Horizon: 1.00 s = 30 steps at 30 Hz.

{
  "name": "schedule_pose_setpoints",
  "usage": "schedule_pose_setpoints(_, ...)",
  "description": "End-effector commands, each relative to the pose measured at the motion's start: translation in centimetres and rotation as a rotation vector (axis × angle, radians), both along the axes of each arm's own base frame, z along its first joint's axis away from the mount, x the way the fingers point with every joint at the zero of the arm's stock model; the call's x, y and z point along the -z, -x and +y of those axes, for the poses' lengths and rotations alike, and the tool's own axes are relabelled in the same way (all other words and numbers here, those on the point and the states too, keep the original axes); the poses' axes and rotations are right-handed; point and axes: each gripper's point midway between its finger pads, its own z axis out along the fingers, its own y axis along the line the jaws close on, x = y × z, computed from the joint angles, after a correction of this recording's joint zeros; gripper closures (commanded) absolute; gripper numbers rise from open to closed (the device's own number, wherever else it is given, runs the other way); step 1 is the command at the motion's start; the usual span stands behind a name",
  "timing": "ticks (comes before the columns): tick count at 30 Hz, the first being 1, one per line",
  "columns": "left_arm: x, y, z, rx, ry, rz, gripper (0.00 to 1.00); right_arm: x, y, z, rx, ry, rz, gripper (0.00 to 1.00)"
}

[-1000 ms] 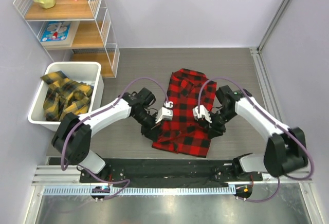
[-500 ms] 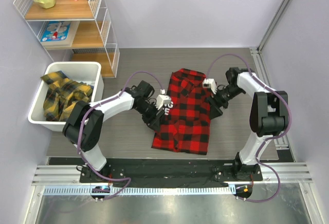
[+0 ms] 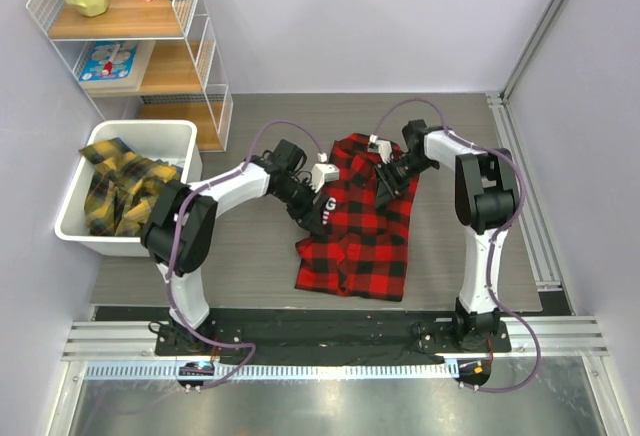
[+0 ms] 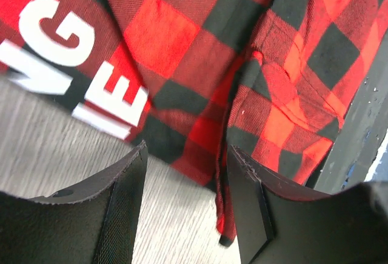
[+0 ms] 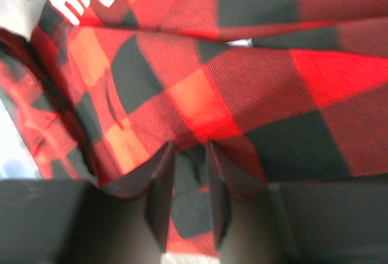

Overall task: Fold and stack the long sleeve shirts
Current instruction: Fold the shirt

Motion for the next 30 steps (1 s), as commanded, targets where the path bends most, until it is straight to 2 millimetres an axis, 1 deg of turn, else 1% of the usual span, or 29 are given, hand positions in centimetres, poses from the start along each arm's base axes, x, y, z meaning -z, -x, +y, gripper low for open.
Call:
schedule_pose_setpoints(1, -0.7, -1.7, -1.0, -0.033, 0.051, -0.003, 0.44, 1.7, -5.3, -0.3, 0.097, 0.086, -0.064, 0.69)
schedule_pose_setpoints(2, -0.6, -2.0, -1.0, -0.047, 0.047, 0.004, 0.44, 2.5, -6.2, -0.8, 0.110, 0.136, -0.080, 0.70)
schedule_pose_setpoints(3, -0.5, -2.6, -0.9, -0.071, 0.045, 0.007, 0.44, 2.3, -7.8, -0.7, 0.140, 0.149, -0.104, 0.71)
schedule_pose_setpoints(4, -0.6, -3.7, -0.5, -0.122, 0.053, 0.016, 0.44, 4.0, -8.7, -0.7, 0.155, 0.171, -0.104, 0.71)
schedule_pose_setpoints(5, -0.5, -4.4, 0.0, -0.157, 0.058, 0.021, 0.44, 3.7, -11.1, -1.1, 0.196, 0.209, -0.157, 0.71)
schedule_pose_setpoints(6, -0.7, -5.4, 0.5, -0.189, 0.058, 0.017, 0.44, 3.9, -12.5, -1.1, 0.237, 0.218, -0.167, 0.71)
schedule_pose_setpoints(7, -0.4, -6.2, 0.9, -0.216, 0.053, 0.019, 0.44, 5.7, -13.3, -1.2, 0.256, 0.236, -0.152, 0.70)
schedule_pose_setpoints(8, -0.5, -7.4, 1.9, -0.246, 0.055, 0.012, 0.45, 4.1, -16.2, -0.8, 0.290, 0.228, -0.222, 0.69)
schedule_pose_setpoints(9, -1.4, -8.7, 2.0, -0.251, 0.066, -0.015, 0.44, 4.1, -17.1, -1.0, 0.290, 0.242, -0.232, 0.67)
schedule_pose_setpoints(10, -1.5, -9.5, 2.1, -0.244, 0.068, -0.030, 0.44, 3.7, -17.7, -0.9, 0.292, 0.229, -0.241, 0.58)
schedule_pose_setpoints(11, -1.9, -9.4, 2.0, -0.231, 0.070, -0.015, 0.44, 1.8, -19.5, -1.4, 0.324, 0.203, -0.282, 0.52)
schedule_pose_setpoints(12, -2.4, -9.6, 1.8, -0.214, 0.079, -0.020, 0.43, 0.1, -19.7, -0.9, 0.317, 0.141, -0.281, 0.44)
schedule_pose_setpoints(13, -3.7, -10.6, 1.4, -0.208, 0.101, -0.044, 0.42, -1.6, -19.8, -0.8, 0.321, 0.092, -0.278, 0.36)
schedule_pose_setpoints(14, -4.1, -10.5, 1.1, -0.212, 0.109, -0.030, 0.41, -5.1, -20.6, -1.1, 0.345, 0.055, -0.329, 0.27)
schedule_pose_setpoints(15, -4.7, -10.4, 0.6, -0.205, 0.133, -0.017, 0.40, -6.9, -21.0, -2.1, 0.359, 0.028, -0.349, 0.22)
schedule_pose_setpoints(16, -5.1, -10.6, 0.3, -0.209, 0.143, -0.014, 0.39, -8.8, -20.3, -1.7, 0.332, -0.028, -0.350, 0.19)
schedule_pose_setpoints(17, -5.3, -10.4, -0.1, -0.218, 0.150, 0.009, 0.38, -9.8, -20.0, -2.2, 0.330, -0.028, -0.360, 0.14)
schedule_pose_setpoints(18, -5.2, -10.3, -0.6, -0.214, 0.141, 0.001, 0.37, -11.7, -19.4, -2.6, 0.314, -0.030, -0.392, 0.13)
schedule_pose_setpoints(19, -5.1, -10.1, -1.0, -0.210, 0.137, -0.001, 0.37, -11.6, -17.8, -3.0, 0.283, -0.014, -0.358, 0.13)
schedule_pose_setpoints(20, -5.0, -10.2, -1.4, -0.209, 0.132, -0.003, 0.36, -10.5, -16.6, -3.5, 0.246, 0.017, -0.344, 0.12)
schedule_pose_setpoints(21, -4.9, -10.2, -1.7, -0.212, 0.130, -0.001, 0.35, -11.2, -15.8, -4.2, 0.231, 0.037, -0.361, 0.11)
schedule_pose_setpoints(22, -4.6, -10.1, -2.2, -0.216, 0.111, -0.011, 0.35, -10.5, -14.9, -4.9, 0.217, 0.068, -0.343, 0.11)
schedule_pose_setpoints(23, -4.4, -10.4, -2.4, -0.222, 0.106, -0.016, 0.35, -9.2, -13.9, -5.5, 0.197, 0.092, -0.318, 0.10)
schedule_pose_setpoints(26, -3.3, -10.6, -2.6, -0.237, 0.071, -0.013, 0.34, -7.8, -12.2, -7.0, 0.195, 0.132, -0.256, 0.10)
schedule_pose_setpoints(28, -2.9, -10.5, -2.5, -0.232, 0.066, -0.016, 0.33, -6.8, -11.3, -7.7, 0.191, 0.142, -0.205, 0.10)
schedule_pose_setpoints(30, -2.4, -10.5, -2.2, -0.238, 0.044, -0.017, 0.32, -6.2, -10.7, -7.8, 0.187, 0.141, -0.175, 0.10)
